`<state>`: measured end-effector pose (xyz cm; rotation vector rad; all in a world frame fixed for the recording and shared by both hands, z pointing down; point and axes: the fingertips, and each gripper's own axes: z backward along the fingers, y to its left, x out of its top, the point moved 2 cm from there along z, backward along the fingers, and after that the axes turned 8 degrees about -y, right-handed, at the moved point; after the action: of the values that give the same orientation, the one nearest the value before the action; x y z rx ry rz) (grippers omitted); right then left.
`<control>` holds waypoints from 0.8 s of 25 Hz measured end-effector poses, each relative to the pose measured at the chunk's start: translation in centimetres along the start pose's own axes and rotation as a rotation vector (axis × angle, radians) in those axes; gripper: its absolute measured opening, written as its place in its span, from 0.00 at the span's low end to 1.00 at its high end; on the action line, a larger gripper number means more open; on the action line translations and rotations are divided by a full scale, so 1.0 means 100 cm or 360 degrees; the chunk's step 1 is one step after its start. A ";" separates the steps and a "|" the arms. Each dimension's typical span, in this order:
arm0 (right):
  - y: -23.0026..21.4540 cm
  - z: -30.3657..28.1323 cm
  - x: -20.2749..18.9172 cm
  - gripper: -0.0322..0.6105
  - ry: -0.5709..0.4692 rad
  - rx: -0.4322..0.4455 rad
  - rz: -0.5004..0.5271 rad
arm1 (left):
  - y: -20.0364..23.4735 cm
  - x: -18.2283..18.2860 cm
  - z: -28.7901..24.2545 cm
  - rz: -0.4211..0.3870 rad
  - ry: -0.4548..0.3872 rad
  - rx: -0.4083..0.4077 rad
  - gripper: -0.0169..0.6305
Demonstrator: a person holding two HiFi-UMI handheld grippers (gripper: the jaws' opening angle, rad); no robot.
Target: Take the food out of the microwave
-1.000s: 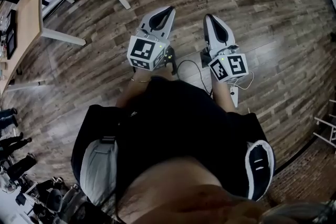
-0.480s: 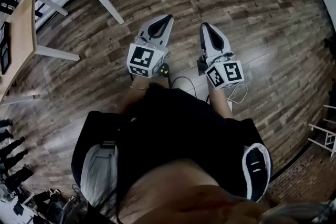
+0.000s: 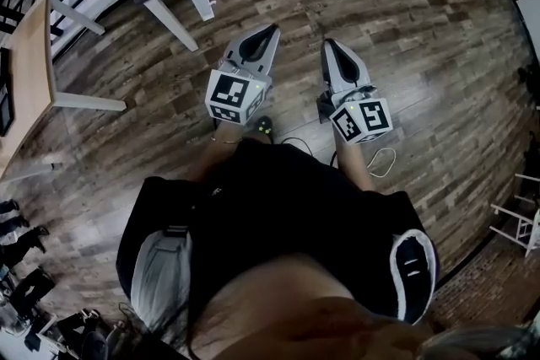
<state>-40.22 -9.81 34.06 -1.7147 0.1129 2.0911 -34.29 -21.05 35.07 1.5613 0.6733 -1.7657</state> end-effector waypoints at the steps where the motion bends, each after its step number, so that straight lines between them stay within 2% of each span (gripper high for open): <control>1: -0.002 -0.007 -0.001 0.05 0.0007 -0.0001 0.0002 | 0.006 -0.001 -0.004 0.0007 0.0001 0.0002 0.04; 11: -0.014 -0.053 -0.012 0.05 0.0039 -0.0017 0.0030 | 0.049 -0.006 -0.031 0.0050 -0.0025 -0.0011 0.04; 20: -0.015 -0.080 -0.011 0.05 0.0046 0.0040 0.0017 | 0.065 -0.004 -0.040 0.0066 -0.0055 0.0025 0.04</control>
<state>-32.18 -11.34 33.53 -1.7339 0.1563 2.0641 -26.74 -22.09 35.23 1.5404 0.6074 -1.7673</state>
